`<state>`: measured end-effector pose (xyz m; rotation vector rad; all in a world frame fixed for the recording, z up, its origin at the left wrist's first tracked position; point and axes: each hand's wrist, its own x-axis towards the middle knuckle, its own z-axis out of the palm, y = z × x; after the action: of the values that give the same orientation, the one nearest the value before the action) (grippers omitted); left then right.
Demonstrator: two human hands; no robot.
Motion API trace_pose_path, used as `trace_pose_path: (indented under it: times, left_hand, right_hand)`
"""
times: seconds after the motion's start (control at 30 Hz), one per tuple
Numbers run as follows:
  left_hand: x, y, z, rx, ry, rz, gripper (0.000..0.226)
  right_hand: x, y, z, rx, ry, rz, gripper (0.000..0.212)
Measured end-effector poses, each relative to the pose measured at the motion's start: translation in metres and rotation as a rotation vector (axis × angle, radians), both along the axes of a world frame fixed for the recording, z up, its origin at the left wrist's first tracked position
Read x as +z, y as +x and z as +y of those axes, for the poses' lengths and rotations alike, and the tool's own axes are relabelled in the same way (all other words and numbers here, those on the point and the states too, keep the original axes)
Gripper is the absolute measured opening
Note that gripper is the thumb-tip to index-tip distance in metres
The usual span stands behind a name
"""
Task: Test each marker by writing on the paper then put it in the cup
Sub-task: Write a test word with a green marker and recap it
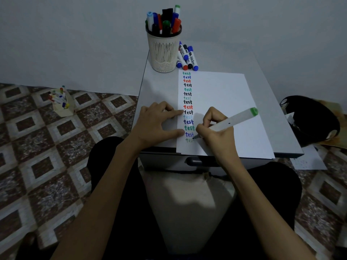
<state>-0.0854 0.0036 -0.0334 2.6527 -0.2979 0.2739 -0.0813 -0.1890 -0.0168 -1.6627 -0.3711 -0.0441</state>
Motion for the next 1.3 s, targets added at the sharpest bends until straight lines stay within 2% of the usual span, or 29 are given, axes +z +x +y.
trace_pose_path:
  times: [0.17,0.27,0.43,0.57,0.63,0.73,0.83,1.1,1.3]
  left_hand:
    - [-0.002,0.000,0.000,-0.009,0.011,-0.011,0.080]
    - [-0.002,0.001,0.000,-0.024,0.004,-0.033,0.070]
    - [-0.002,-0.002,0.000,-0.083,-0.389,-0.081,0.047]
    - [0.003,-0.006,-0.002,-0.044,-0.580,-0.094,0.066]
    - [0.004,-0.008,-0.002,-0.014,-0.707,-0.077,0.065]
    - [0.005,-0.008,-0.002,0.009,-0.701,-0.084,0.058]
    - [0.006,-0.008,-0.001,-0.006,-0.677,-0.115,0.050]
    - [0.008,-0.010,0.000,-0.075,-0.783,-0.100,0.020]
    - [0.009,-0.011,0.003,-0.060,-0.894,-0.104,0.022]
  right_hand:
    - [0.001,0.001,-0.002,0.062,-0.009,0.041,0.033]
    - [0.003,0.001,-0.001,0.042,0.049,0.089,0.029]
    - [0.007,0.008,-0.006,0.017,0.506,0.293,0.037]
    - [0.006,0.012,-0.006,0.110,0.596,0.339,0.015]
    - [0.007,0.013,-0.007,0.177,0.645,0.386,0.015]
    - [0.010,0.014,-0.007,0.150,0.608,0.383,0.021]
    - [0.011,0.015,-0.006,0.104,0.550,0.323,0.013]
    - [0.012,0.014,0.002,0.134,0.437,0.314,0.018]
    - [0.020,0.012,0.016,0.145,0.507,0.361,0.014]
